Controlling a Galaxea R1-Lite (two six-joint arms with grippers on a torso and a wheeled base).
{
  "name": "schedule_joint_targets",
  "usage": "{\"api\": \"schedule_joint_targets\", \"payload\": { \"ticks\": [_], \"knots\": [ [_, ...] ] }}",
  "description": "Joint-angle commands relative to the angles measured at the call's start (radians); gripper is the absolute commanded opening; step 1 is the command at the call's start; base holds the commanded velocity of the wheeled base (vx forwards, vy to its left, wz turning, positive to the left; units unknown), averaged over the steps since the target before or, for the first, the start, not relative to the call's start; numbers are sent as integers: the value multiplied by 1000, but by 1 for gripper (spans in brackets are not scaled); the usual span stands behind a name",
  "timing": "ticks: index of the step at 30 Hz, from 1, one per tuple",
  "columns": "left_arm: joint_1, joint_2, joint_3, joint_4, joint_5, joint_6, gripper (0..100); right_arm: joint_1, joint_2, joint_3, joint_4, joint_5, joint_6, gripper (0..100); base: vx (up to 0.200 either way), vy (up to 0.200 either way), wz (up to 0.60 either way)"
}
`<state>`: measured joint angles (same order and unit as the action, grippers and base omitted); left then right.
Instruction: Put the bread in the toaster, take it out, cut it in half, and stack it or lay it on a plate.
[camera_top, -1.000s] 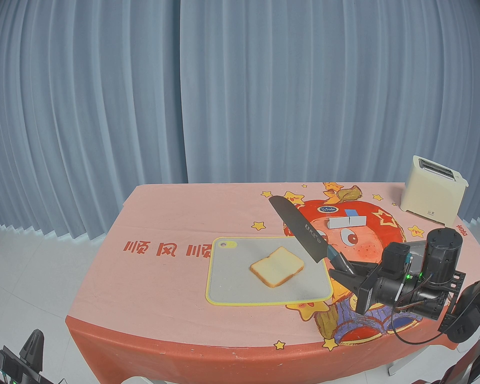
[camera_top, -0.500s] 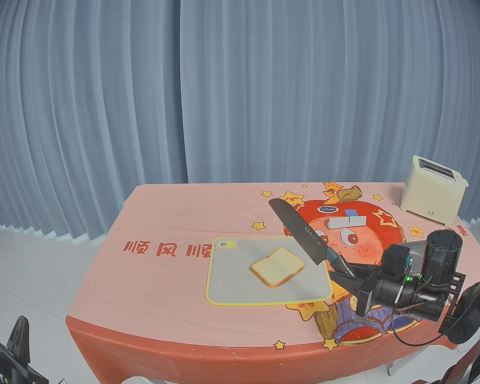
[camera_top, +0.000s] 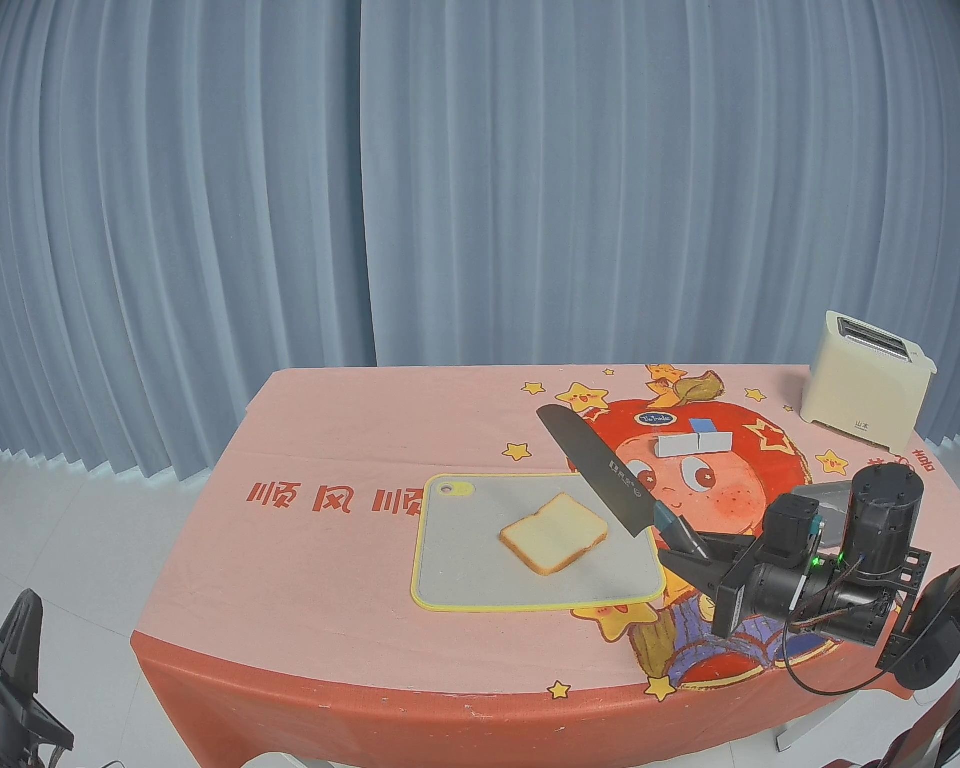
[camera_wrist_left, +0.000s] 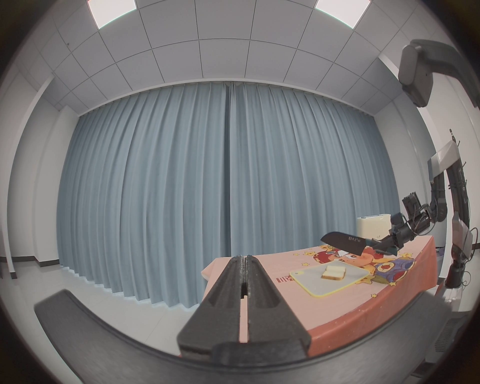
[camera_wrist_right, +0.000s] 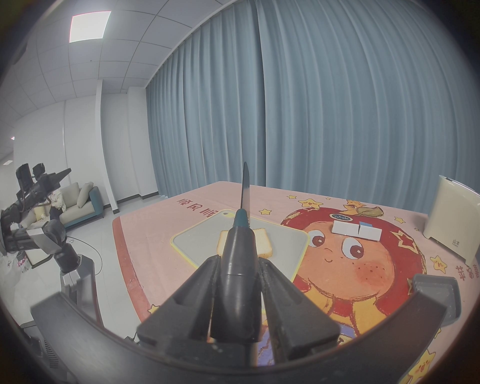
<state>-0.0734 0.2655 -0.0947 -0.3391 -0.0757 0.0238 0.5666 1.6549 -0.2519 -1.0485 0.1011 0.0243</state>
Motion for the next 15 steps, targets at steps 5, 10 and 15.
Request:
{"api": "schedule_joint_targets", "payload": {
  "ticks": [5, 10, 15],
  "knots": [
    [-91, 261, -34, -44, -19, 1, 0, 10, 8, 5, -1, 0, 0, 0, 0, 0, 0],
    [-123, 345, -103, -47, -96, -2, 0, 15, 9, 8, -1, 0, 0, 0, 0, 0, 0],
    [-131, 429, -192, -49, -187, -25, 0, 15, 11, 2, 1, 2, 0, 0, 0, 0, 0]
  ]
}}
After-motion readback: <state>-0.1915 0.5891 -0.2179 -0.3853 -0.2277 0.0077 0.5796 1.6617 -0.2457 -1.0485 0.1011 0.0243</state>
